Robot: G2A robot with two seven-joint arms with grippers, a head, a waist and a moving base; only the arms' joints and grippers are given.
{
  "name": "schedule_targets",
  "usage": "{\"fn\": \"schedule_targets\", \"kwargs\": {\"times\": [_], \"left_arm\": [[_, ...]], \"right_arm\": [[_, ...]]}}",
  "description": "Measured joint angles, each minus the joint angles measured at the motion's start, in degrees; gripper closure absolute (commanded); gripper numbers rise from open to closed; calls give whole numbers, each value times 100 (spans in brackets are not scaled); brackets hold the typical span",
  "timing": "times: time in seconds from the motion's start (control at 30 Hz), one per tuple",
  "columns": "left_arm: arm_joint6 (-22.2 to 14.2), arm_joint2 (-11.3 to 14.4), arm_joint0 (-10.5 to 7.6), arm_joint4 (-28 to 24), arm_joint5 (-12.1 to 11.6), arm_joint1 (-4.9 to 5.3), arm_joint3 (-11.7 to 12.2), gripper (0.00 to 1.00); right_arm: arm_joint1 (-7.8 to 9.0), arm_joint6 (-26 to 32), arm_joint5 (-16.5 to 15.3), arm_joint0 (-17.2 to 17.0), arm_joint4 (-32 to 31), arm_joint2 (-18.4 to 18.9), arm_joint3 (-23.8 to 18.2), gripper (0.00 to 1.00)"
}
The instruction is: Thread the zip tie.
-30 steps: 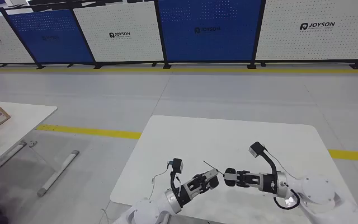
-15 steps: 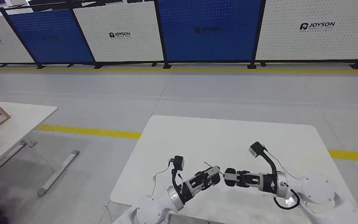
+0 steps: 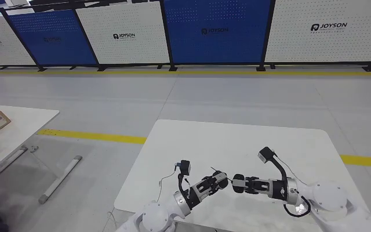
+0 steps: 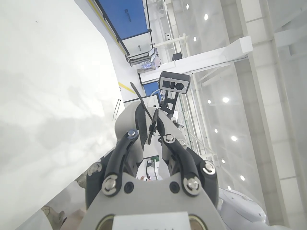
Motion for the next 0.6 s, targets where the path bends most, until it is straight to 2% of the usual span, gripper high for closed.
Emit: {"fn": "schedule_targets", "kwargs": {"times": [0.07,0.4,0.43,0.47,0.5,0.6], "left_arm": [[-18,-21,25,5,-23,4,4,100],[-32,-32,38,55,-28,-1,-5,100],[-34,-29,37,63,-27,-2,-6,100],[-35,-26,37,69,-26,-3,-7,100],[-35,-24,37,73,-23,-4,-8,100],[-18,-15,42,70,-9,-8,-13,100]], "right_arm": [[0,0,0,0,0,0,0,100],[0,0,0,0,0,0,0,100],[0,0,0,0,0,0,0,78],[0,0,0,0,0,0,0,13],[-2,-17,4,-10,-6,0,-9,0],[-13,-184,22,-89,-42,37,-85,0]]}}
